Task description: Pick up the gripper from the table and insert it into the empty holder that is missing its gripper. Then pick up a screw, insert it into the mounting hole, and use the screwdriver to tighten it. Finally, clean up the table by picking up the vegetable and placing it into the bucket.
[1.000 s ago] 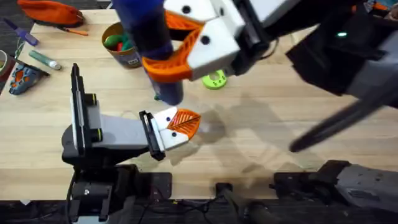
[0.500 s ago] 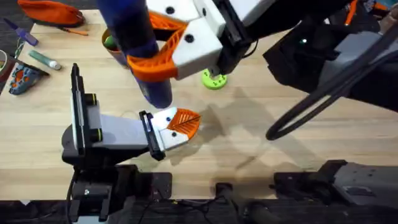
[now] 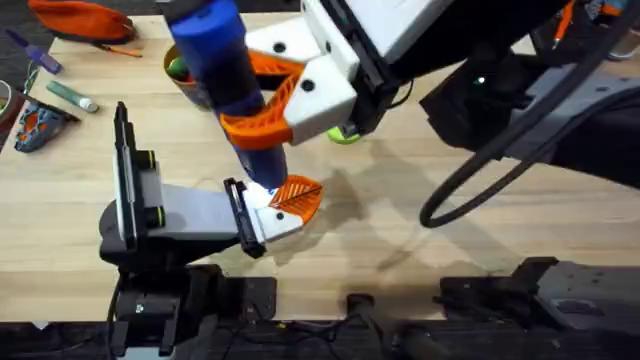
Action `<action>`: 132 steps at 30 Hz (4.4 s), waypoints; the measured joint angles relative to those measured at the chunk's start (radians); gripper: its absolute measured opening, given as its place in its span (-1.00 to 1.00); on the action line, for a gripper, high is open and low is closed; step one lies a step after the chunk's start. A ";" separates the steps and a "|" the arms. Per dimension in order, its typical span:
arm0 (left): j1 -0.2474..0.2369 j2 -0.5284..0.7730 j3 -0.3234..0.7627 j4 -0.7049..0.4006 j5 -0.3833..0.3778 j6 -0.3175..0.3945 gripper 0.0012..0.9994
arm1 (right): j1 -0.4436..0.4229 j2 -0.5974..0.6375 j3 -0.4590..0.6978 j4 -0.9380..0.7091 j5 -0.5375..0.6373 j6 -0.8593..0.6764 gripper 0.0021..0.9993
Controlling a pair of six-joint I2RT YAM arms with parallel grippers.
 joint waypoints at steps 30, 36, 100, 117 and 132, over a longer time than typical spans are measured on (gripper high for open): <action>0.000 0.000 0.000 0.000 0.000 0.000 -0.99 | 0.006 0.000 -0.007 0.035 0.000 -0.031 -0.96; 0.000 0.000 0.000 0.000 0.000 0.000 -0.99 | 0.015 0.010 -0.007 0.036 -0.001 -0.040 -0.96; 0.000 0.000 0.000 0.000 0.000 0.000 -0.99 | 0.039 0.020 -0.007 -0.016 0.000 -0.117 -0.96; 0.000 0.000 0.000 0.000 0.000 0.000 -0.99 | 0.039 0.020 -0.007 -0.047 0.001 -0.143 -0.96; 0.000 0.000 0.000 0.000 0.000 -0.002 -0.99 | 0.039 0.019 -0.002 -0.131 0.018 -0.187 -0.96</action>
